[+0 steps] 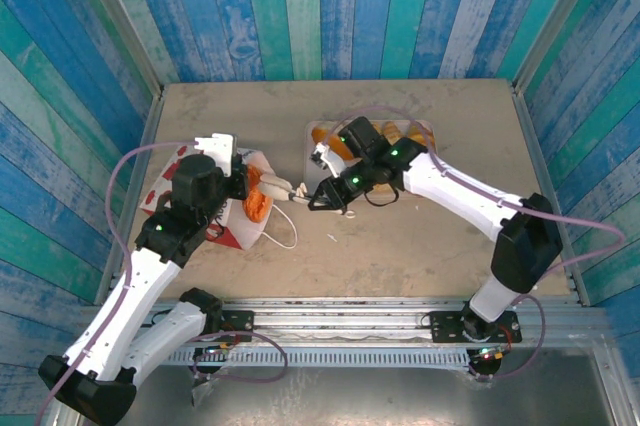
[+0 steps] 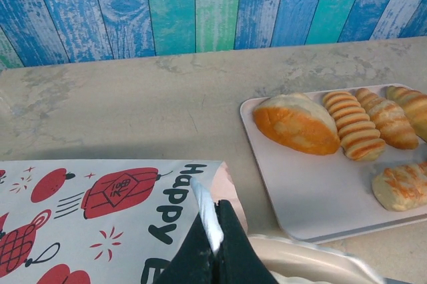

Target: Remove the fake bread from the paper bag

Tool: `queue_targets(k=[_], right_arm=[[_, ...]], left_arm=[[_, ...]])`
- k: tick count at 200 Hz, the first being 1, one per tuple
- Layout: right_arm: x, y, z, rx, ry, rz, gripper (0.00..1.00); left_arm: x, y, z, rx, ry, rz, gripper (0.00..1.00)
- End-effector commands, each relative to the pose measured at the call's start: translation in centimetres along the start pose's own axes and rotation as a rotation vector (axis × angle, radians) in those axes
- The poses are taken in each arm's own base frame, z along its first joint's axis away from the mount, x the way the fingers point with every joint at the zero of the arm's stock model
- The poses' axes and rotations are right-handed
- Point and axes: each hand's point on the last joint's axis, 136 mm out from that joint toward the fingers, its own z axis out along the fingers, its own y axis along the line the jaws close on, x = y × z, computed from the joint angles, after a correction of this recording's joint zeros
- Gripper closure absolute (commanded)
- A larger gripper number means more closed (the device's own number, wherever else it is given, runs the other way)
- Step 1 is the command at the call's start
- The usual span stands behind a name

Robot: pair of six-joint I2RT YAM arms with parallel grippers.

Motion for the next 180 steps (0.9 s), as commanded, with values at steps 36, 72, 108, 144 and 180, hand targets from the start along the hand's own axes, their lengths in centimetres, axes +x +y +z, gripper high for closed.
queue_targets(k=[36, 72, 108, 144, 180], right_arm=[[4.1, 0.7, -4.4, -0.042, 0.038, -0.035, 0.79], [4.9, -0.1, -6.3, -0.007, 0.01, -0.012, 0.79], [5.4, -2.6, -7.9, 0.045, -0.021, 0.043, 0.79], [5.4, -4.8, -8.3, 0.068, -0.031, 0.086, 0.79], [4.8, -6.6, -8.6, 0.075, -0.039, 0.114, 0.79]], left_arm=[[-2.1, 0.9, -0.9, -0.048, -0.084, -0.03, 1.0], [-2.4, 1.1, -0.9, -0.059, -0.095, -0.033, 1.0], [-2.2, 1.6, -0.8, -0.09, -0.091, -0.039, 1.0], [-2.0, 1.6, -0.7, -0.088, -0.095, -0.047, 1.0], [-2.1, 1.3, -0.8, -0.067, -0.105, -0.047, 1.0]])
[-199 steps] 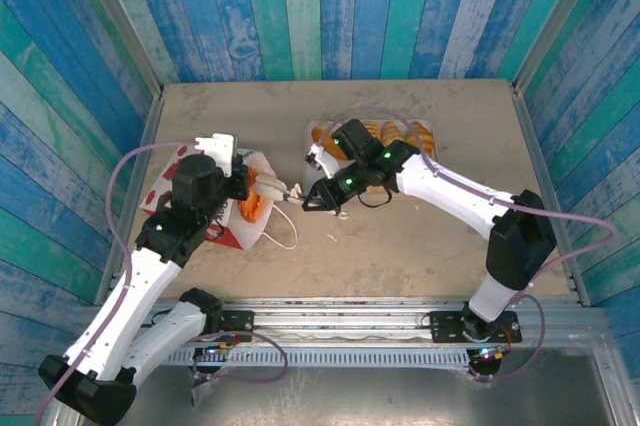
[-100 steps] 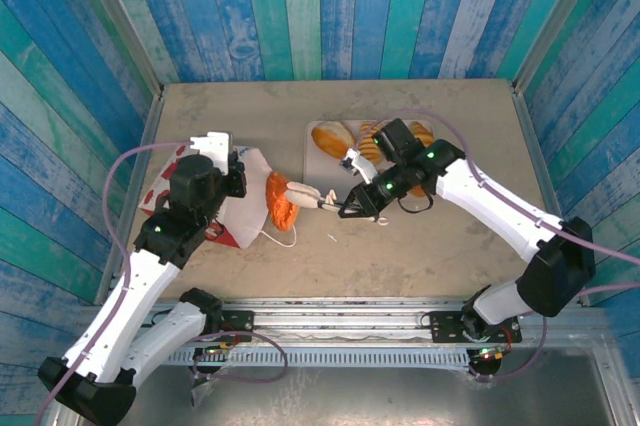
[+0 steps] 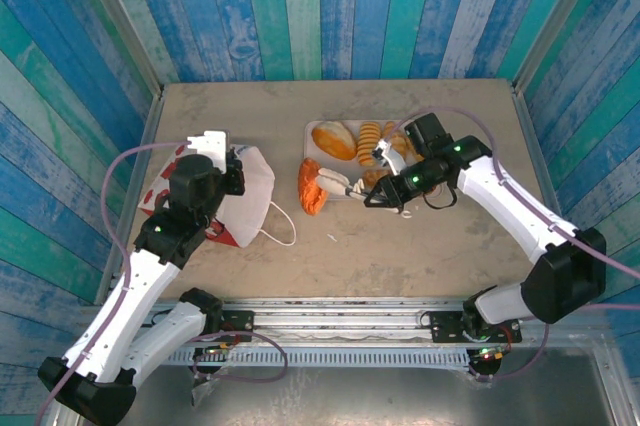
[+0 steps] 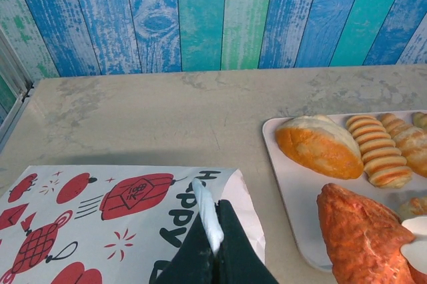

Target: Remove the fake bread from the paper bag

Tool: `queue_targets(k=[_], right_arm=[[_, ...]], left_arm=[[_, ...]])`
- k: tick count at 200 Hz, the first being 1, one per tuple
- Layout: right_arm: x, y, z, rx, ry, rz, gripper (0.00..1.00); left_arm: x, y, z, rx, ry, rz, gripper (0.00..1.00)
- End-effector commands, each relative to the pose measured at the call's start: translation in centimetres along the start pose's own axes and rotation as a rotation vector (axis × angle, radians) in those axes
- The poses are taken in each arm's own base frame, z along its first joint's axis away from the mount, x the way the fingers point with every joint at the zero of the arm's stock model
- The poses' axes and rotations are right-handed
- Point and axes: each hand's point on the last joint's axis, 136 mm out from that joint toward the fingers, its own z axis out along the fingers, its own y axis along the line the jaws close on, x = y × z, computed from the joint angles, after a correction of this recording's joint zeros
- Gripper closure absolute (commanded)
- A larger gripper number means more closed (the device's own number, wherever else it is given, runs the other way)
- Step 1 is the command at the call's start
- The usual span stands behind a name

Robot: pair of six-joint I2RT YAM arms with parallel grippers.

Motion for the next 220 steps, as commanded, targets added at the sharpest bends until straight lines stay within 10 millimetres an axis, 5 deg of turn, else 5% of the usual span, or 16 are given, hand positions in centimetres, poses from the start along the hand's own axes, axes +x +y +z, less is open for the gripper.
queue_targets(k=[1, 107, 220], right_arm=[[-0.6, -0.2, -0.1, -0.032, -0.01, -0.02, 0.79], [-2.2, -3.9, 0.3, -0.017, -0.014, 0.04, 0.79], [-2.3, -4.9, 1.4, -0.03, 0.005, 0.059, 0.79]], left_arm=[[-1.0, -0.1, -0.5, 0.013, -0.052, -0.023, 1.0], [-1.2, -1.3, 0.0, 0.075, -0.075, -0.012, 1.0], [-0.9, -1.3, -0.3, 0.081, -0.072, -0.019, 1.0]])
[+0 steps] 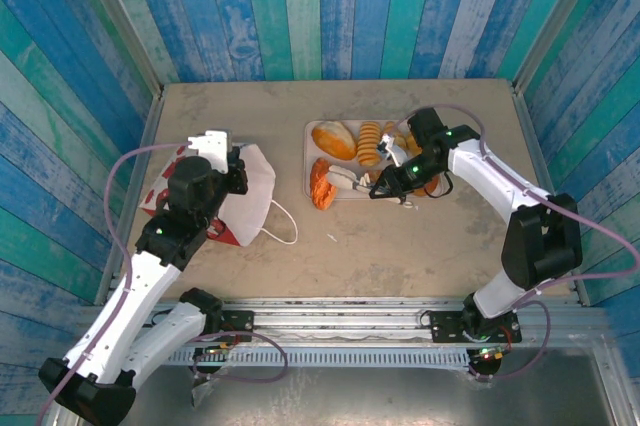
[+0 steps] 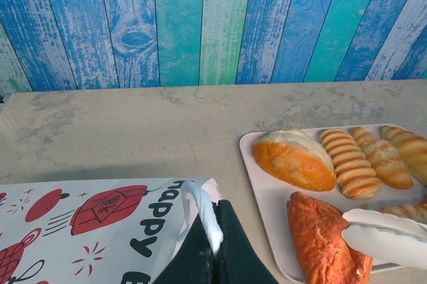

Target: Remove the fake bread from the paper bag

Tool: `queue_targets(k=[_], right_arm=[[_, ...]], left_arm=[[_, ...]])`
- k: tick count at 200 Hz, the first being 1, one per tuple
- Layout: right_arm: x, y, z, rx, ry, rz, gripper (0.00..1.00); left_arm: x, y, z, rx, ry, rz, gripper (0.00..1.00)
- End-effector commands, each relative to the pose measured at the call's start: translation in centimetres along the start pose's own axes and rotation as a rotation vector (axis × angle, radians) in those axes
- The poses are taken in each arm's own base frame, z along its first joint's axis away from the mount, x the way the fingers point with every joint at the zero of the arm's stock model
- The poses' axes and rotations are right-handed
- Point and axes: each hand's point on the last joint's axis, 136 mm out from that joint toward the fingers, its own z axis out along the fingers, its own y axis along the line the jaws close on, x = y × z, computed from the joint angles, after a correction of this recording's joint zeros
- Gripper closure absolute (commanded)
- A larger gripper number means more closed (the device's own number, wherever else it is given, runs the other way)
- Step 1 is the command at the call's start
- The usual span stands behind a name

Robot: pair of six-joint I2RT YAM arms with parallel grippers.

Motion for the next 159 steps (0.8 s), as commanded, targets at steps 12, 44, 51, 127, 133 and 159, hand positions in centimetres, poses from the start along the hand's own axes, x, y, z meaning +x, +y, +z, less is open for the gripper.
queue_targets(k=[12, 44, 51, 127, 133, 159], right_arm=[[-1.2, 0.8, -0.4, -0.041, -0.034, -0.042, 0.79], [-1.3, 0.3, 0.0, -0.039, -0.025, -0.034, 0.79], [-1.4, 0.1, 0.2, -0.039, -0.021, -0.032, 0.79], [-3.0, -2.6, 1.3, 0.006, 0.003, -0.003, 0.75], [-3.1, -2.7, 1.5, 0.008, 0.006, -0.003, 0.75], [-3.3, -3.6, 1.6, 0.048, 0.014, -0.002, 0.71]], left_arm=[[-0.2, -0.1, -0.4, 0.011, -0.022, 0.004, 1.0], [-0.4, -0.1, -0.3, 0.011, -0.03, 0.003, 1.0], [-0.4, -0.1, -0.3, 0.011, -0.029, 0.004, 1.0], [-0.3, -0.3, -0.1, 0.017, -0.025, 0.002, 1.0], [-0.4, -0.3, -0.1, 0.019, -0.025, 0.003, 1.0], [-0.4, -0.3, -0.1, 0.019, -0.024, 0.004, 1.0]])
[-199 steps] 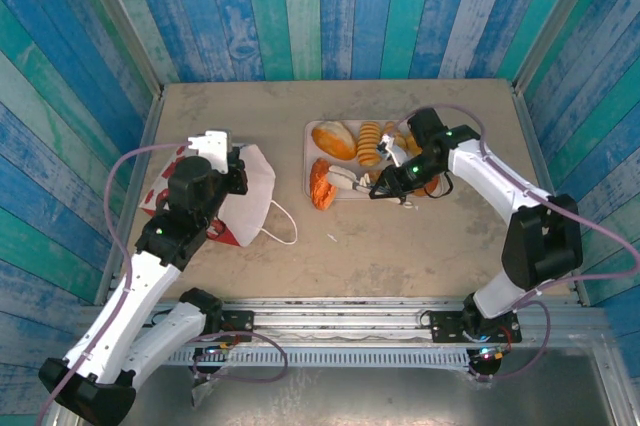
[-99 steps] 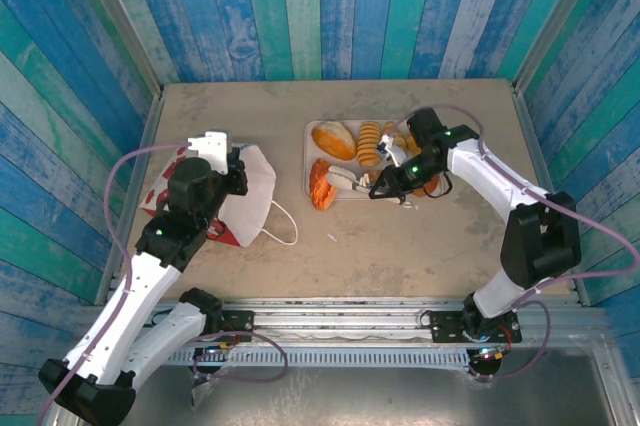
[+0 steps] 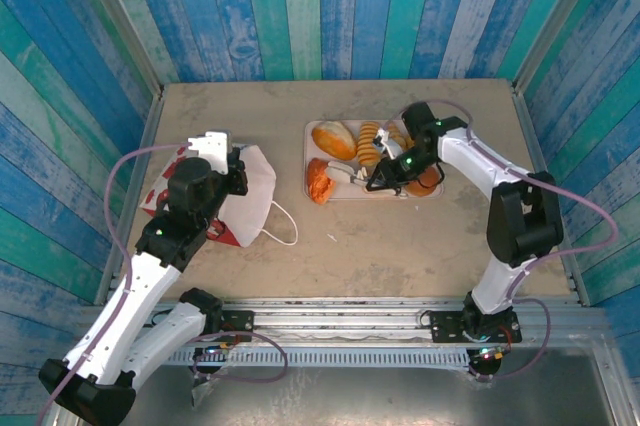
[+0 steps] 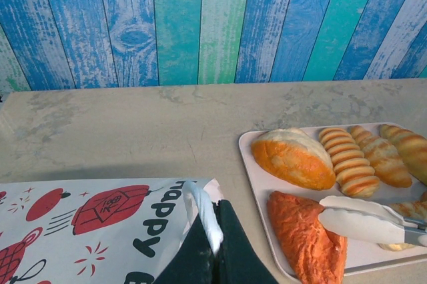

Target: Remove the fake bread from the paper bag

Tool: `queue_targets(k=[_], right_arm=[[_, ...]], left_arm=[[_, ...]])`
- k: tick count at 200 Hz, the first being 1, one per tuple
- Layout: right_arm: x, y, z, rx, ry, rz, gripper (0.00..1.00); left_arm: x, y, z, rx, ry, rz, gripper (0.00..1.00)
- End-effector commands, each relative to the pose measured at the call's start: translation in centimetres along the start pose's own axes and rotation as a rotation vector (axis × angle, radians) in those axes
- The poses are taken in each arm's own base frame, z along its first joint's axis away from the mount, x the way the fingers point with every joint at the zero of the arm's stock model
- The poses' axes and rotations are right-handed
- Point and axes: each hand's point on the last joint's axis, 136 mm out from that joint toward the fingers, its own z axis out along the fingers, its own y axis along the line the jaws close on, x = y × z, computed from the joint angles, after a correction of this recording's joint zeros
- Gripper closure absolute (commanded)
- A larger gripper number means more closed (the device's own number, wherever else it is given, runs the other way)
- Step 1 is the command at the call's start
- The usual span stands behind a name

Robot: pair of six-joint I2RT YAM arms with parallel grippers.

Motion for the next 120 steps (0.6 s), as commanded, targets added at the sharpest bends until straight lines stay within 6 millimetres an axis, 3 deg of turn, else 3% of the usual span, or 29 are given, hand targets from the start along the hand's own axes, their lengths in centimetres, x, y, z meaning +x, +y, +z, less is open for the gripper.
queue_targets(k=[1, 44, 92, 120], right_arm=[[-0.9, -0.6, -0.3, 0.037, -0.012, -0.026, 0.71], [-1.9, -0.1, -1.8, 0.077, -0.039, -0.044, 0.54], [-1.2, 1.4, -3.4, 0.167, -0.061, -0.071, 0.51], [-0.8, 2.1, -3.1, 0.387, -0.06, -0.112, 0.48]], left_arm=[[-0.6, -0.3, -0.1, 0.015, -0.026, 0.003, 1.0], [-0.5, -0.4, 0.1, 0.021, -0.021, -0.003, 1.0], [-0.5, -0.4, 0.2, 0.018, -0.022, -0.002, 1.0], [-0.4, -0.4, 0.3, 0.019, -0.016, -0.003, 1.0]])
